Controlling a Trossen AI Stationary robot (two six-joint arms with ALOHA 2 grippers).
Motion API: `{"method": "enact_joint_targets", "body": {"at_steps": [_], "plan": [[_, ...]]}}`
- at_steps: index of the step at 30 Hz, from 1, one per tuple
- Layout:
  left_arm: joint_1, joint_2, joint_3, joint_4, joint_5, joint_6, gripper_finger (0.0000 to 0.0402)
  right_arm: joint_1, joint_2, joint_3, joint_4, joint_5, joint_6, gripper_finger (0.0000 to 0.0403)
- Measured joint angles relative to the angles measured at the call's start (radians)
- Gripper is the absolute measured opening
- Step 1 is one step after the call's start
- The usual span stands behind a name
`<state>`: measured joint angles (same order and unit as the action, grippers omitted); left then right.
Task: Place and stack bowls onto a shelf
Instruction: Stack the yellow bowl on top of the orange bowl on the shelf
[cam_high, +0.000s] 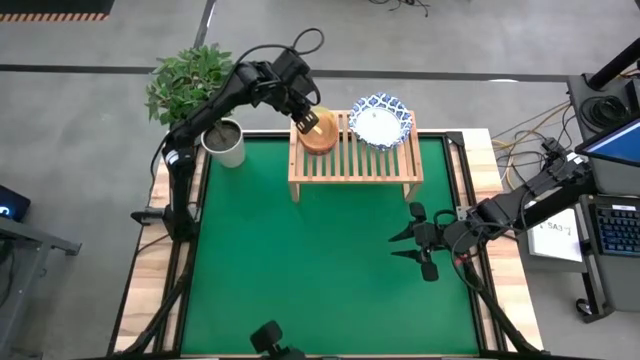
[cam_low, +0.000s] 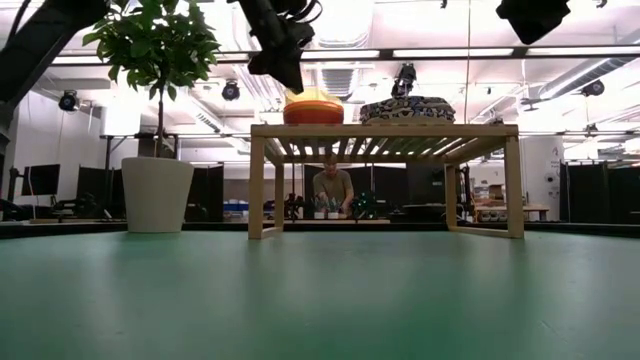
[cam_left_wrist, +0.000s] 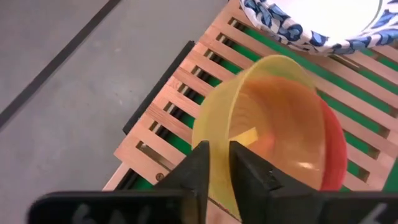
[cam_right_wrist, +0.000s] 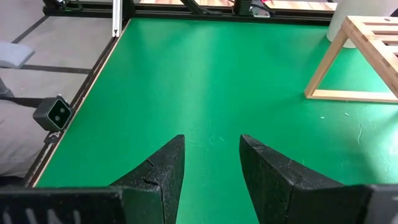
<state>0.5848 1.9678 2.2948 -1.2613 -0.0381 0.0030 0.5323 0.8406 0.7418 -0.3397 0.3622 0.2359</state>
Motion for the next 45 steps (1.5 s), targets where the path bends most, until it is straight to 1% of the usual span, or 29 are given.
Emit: {"method": "enact_joint_targets", "body": {"at_steps": [6,8,11,13,15,17,20,22,25,31,38,40,43,45], "plan": [[-0.018,-0.002,0.000,-0.013,-0.001,0.006,0.0103,0.000,0.000,0.000,0.000,0.000,0.000,0.0144],[-0.025,-0.005,0.000,-0.014,-0.001,0.021,0.0115,0.000,0.000,0.000,0.000,0.000,0.000,0.0144],[-0.032,-0.006,0.024,-0.035,-0.001,0.059,0.0119,0.000,0.000,0.000,0.000,0.000,0.000,0.0144],[-0.035,-0.009,0.046,-0.043,-0.001,0.096,0.0115,0.000,0.000,0.000,0.000,0.001,0.000,0.0144],[-0.035,-0.011,0.061,-0.049,-0.001,0.128,0.0102,0.000,0.000,0.000,0.000,0.002,-0.001,0.0144],[-0.035,-0.011,0.061,-0.054,-0.002,0.143,0.0076,0.000,0.000,0.000,0.000,0.004,-0.002,0.0144],[-0.033,-0.011,0.060,-0.058,-0.005,0.145,0.0024,0.000,0.000,0.000,0.000,0.005,-0.008,0.0144],[-0.031,-0.011,0.058,-0.057,-0.005,0.144,0.0007,0.000,0.000,0.000,0.000,0.005,-0.008,0.0144],[-0.030,-0.007,0.046,-0.066,-0.007,0.145,0.0008,0.000,0.000,0.000,0.000,0.005,-0.008,0.0144],[-0.029,-0.006,0.019,-0.063,-0.066,0.118,0.0001,0.000,0.000,0.000,0.000,0.005,-0.008,0.0144],[-0.028,-0.006,0.016,-0.060,-0.068,0.066,0.0000,0.000,0.000,0.000,0.000,0.005,-0.008,0.0144],[-0.028,-0.007,-0.008,-0.049,-0.077,0.051,0.0000,0.000,0.000,0.000,0.000,0.005,-0.008,0.0144],[-0.028,-0.005,-0.058,-0.036,-0.117,0.029,0.0000,0.000,0.000,0.000,0.000,0.005,-0.007,0.0144],[-0.029,-0.004,-0.082,-0.034,-0.122,0.029,0.0000,0.000,0.000,0.000,0.000,0.005,-0.001,0.0144]]}}
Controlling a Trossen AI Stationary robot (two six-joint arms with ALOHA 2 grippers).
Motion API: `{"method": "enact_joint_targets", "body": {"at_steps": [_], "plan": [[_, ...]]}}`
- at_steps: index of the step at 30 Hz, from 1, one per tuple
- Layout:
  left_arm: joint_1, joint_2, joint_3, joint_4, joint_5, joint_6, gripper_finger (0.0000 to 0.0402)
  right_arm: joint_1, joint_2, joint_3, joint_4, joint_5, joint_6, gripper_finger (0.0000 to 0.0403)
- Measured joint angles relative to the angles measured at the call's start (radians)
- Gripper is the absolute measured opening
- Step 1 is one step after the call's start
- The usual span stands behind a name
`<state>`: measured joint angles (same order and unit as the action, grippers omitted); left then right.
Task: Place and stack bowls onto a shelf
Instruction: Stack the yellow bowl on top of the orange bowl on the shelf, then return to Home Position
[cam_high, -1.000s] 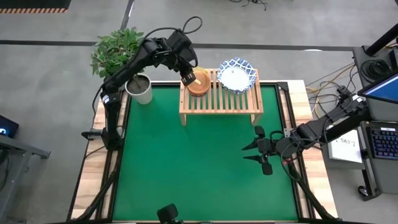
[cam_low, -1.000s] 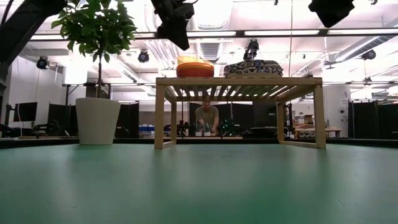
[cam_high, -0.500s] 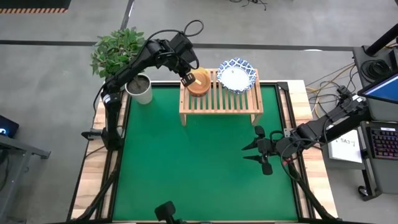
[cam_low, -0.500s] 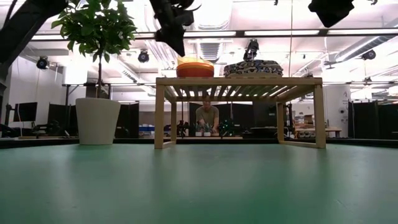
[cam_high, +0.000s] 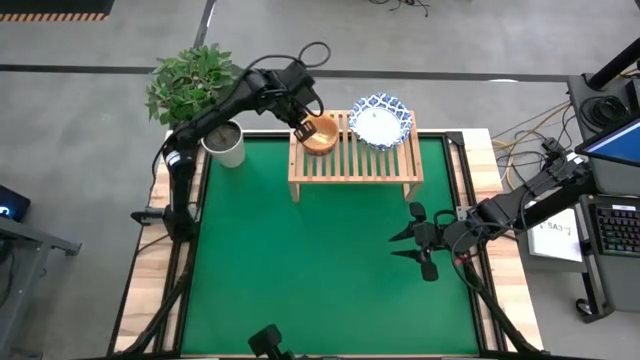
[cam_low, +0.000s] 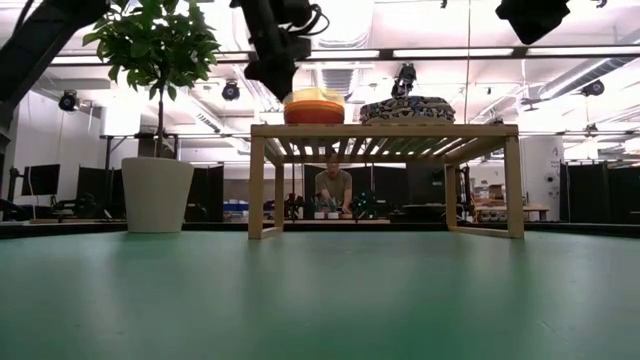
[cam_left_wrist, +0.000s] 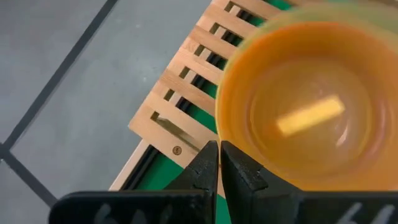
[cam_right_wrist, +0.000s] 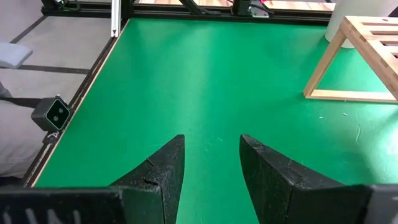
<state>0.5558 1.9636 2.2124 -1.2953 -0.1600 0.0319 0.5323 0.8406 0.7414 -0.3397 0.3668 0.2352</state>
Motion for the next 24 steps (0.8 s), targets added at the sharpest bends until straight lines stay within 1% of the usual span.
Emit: {"method": "enact_joint_targets", "body": {"at_steps": [5,10,13,16,18,20,22,24], "plan": [[-0.023,0.000,0.003,0.006,-0.005,0.000,0.0000,0.000,0.000,0.000,0.000,0.000,0.000,0.0144],[-0.059,-0.002,0.042,-0.019,-0.003,-0.028,0.0000,0.000,0.000,0.000,0.000,0.000,-0.004,0.0144],[-0.119,-0.007,0.044,-0.040,0.049,-0.038,0.0000,0.000,-0.001,-0.011,0.010,0.000,-0.060,0.0144],[-0.215,-0.025,0.026,-0.053,0.136,-0.006,0.0000,0.000,-0.013,-0.059,0.070,0.000,-0.145,0.0144],[-0.294,-0.056,-0.017,-0.038,0.166,0.005,0.0000,0.000,-0.035,-0.100,0.149,0.000,-0.206,0.0144],[-0.389,-0.103,-0.097,0.006,0.170,0.010,0.0000,0.000,-0.074,-0.137,0.215,0.000,-0.264,0.0144],[-0.484,-0.166,-0.217,0.082,0.173,0.011,0.0000,0.000,-0.119,-0.171,0.260,-0.001,-0.298,0.0144],[-0.583,-0.250,-0.374,0.200,0.174,0.011,0.0000,0.000,-0.173,-0.201,0.270,-0.003,-0.307,0.0144]]}}
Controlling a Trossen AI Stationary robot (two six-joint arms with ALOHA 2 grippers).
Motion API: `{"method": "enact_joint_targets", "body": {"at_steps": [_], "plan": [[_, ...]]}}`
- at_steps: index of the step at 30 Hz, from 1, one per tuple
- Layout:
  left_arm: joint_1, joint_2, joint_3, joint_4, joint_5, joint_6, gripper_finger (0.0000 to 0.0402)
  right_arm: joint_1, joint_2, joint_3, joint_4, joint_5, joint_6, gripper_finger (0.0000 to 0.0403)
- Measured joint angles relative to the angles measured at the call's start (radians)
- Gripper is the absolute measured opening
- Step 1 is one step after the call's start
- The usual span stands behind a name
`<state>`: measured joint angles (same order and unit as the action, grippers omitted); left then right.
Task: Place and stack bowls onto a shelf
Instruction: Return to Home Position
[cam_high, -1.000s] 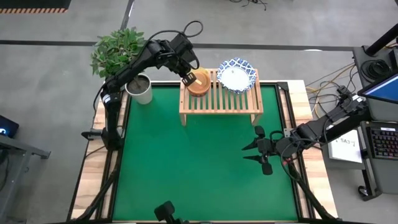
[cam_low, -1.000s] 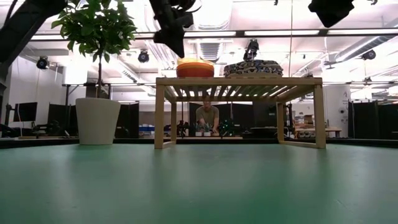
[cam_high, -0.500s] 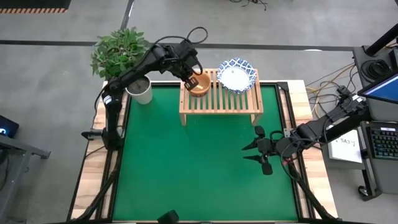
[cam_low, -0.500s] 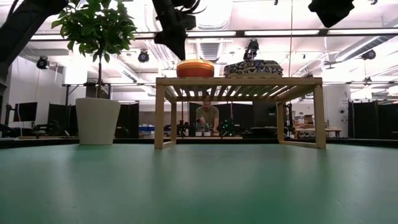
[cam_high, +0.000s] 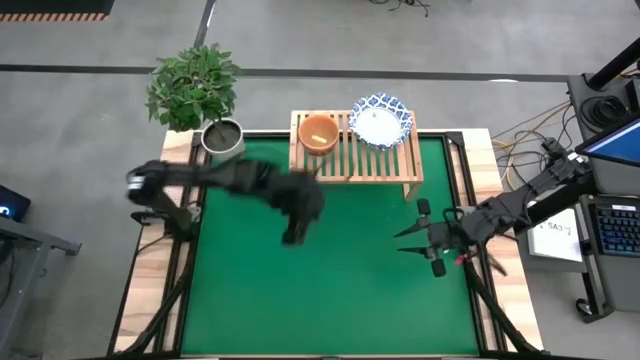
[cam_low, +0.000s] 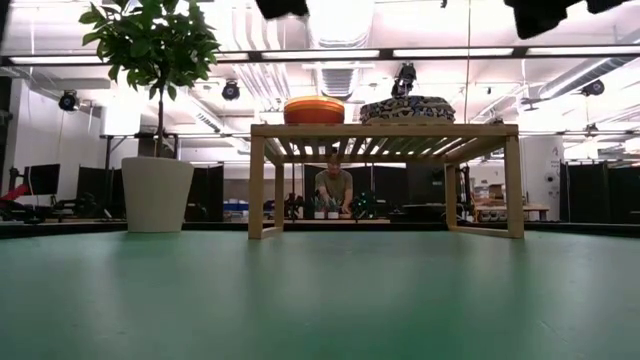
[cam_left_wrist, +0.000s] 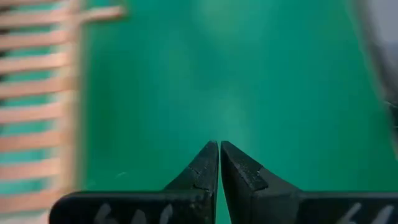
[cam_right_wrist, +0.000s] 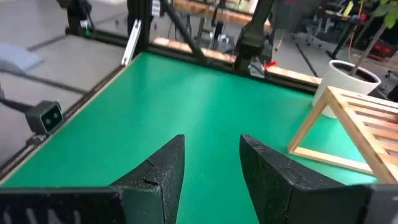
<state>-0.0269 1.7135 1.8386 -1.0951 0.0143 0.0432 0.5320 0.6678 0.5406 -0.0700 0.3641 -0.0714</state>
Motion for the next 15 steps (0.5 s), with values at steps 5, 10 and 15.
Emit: {"method": "enact_joint_targets", "body": {"at_steps": [5,10,15], "plan": [[-0.236,-0.230,-0.424,0.430,-0.051,-0.056,0.0000,0.000,-0.127,-0.061,0.000,0.001,0.015,0.0144],[-0.379,-0.426,-0.738,0.738,-0.215,-0.126,0.0000,0.000,-0.202,-0.077,0.002,0.003,-0.006,0.0144],[-0.383,-0.625,-0.952,0.828,-0.298,-0.184,0.0000,-0.001,-0.232,-0.077,0.001,0.003,-0.059,0.0144]]}}
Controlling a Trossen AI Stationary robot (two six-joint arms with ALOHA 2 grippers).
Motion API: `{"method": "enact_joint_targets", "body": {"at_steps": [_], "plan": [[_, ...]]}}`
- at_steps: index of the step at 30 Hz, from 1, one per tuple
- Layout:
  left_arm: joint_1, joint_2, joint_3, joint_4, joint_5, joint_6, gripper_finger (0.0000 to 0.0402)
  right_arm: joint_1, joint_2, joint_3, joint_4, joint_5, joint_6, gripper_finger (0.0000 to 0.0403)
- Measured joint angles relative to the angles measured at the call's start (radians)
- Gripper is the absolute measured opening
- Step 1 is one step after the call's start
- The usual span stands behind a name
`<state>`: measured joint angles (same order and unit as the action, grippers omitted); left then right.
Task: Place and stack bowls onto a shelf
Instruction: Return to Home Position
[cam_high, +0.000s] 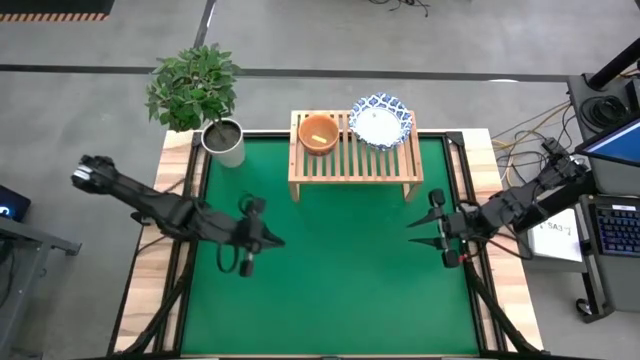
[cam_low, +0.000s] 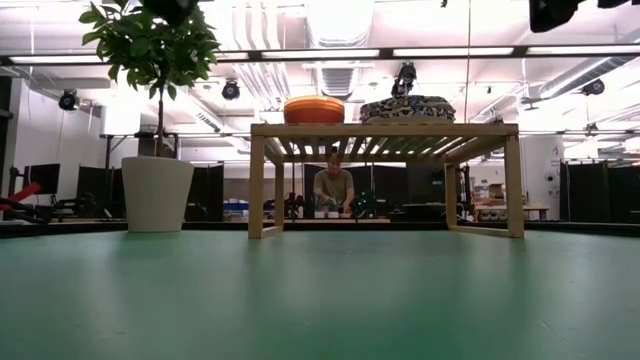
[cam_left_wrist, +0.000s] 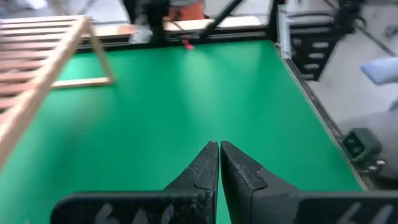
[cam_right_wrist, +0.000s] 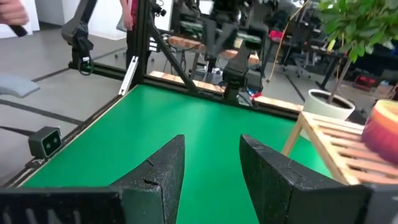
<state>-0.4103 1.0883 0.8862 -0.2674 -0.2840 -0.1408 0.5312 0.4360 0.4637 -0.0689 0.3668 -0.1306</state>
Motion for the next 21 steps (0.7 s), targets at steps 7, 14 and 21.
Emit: {"method": "enact_joint_targets", "body": {"at_steps": [7,14,21], "plan": [[0.098,-0.337,-0.260,0.050,-0.005,-0.008,0.0000,-0.002,-0.011,0.016,0.000,0.000,-0.057,0.0144],[0.158,-0.680,-0.446,0.046,0.010,-0.036,0.0000,-0.002,-0.013,0.016,0.000,0.000,-0.098,0.0144],[0.158,-0.979,-0.589,0.021,0.012,-0.035,0.0000,-0.002,-0.027,0.016,-0.001,0.000,-0.105,0.0144]]}}
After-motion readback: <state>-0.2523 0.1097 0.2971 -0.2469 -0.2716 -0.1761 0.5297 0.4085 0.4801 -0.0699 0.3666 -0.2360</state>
